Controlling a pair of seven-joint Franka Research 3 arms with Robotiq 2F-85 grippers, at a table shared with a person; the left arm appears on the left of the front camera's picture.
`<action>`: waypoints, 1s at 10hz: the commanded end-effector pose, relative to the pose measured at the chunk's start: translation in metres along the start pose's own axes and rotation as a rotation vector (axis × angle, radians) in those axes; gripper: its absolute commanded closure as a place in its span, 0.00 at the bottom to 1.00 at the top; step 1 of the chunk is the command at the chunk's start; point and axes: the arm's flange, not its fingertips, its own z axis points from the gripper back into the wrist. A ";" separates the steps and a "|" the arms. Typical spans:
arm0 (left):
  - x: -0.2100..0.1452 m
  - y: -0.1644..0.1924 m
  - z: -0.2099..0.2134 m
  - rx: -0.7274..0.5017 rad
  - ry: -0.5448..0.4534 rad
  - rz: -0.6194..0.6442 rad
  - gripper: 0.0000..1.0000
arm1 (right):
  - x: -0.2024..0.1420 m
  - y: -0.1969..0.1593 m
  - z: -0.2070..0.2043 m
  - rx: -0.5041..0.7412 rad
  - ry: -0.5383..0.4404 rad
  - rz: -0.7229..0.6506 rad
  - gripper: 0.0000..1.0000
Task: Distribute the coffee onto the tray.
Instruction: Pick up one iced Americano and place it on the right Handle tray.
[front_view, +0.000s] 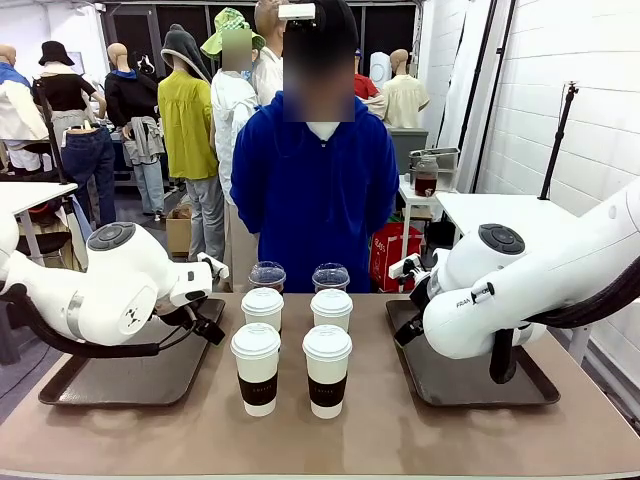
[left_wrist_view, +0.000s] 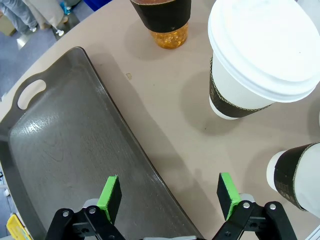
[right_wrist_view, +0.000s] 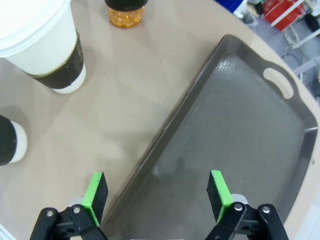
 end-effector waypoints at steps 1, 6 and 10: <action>0.007 -0.001 0.026 0.025 0.021 -0.027 0.00 | 0.008 -0.003 0.020 0.017 0.010 0.004 0.00; 0.039 -0.020 0.106 0.012 0.059 -0.067 0.00 | 0.027 -0.006 0.105 0.060 -0.002 0.067 0.00; 0.049 -0.032 0.160 0.023 0.075 -0.095 0.00 | 0.036 0.000 0.156 0.093 0.013 0.161 0.00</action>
